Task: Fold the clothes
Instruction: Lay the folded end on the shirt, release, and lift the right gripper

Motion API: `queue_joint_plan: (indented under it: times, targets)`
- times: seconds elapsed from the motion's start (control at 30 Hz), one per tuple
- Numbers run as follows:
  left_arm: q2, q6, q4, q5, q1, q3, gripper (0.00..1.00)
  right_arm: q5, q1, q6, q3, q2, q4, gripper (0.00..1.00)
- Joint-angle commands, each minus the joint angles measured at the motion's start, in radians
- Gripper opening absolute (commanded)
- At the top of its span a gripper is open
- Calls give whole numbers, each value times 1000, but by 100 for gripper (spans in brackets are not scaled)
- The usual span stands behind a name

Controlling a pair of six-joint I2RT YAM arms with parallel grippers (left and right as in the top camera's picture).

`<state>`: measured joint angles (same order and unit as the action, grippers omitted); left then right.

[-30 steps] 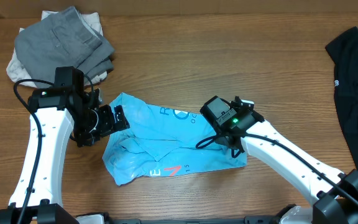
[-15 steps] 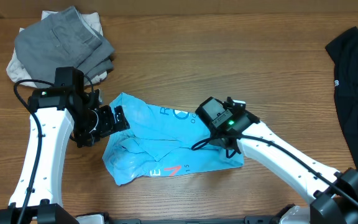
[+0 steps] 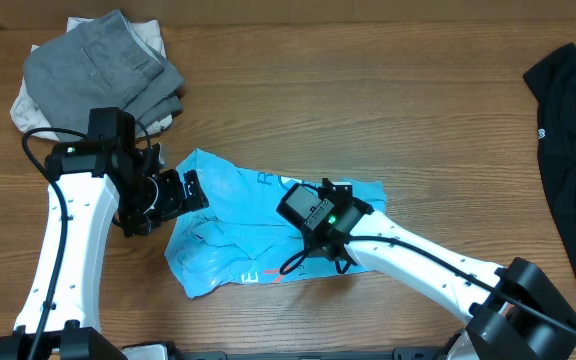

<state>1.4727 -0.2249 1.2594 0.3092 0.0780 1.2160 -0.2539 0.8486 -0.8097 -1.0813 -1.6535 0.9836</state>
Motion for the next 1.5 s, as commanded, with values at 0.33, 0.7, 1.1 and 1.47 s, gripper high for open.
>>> queue_joint_plan:
  times: [0.33,0.7,1.1,1.47]
  targets:
    - [-7,23,-3,-5,-6,-5,100,127,-296,87,-119,80,-32,24]
    - [-7,27,-3,-5,-6,-5,100,282,-356,129,-110,-57,-101,5]
    - [-7,47,-3,-6,-6,-5,100,404,-350,127,-110,-240,-234,6]
    - [-7,46,-3,-6,-6,-5,100,495,-306,147,-111,-254,-330,4]
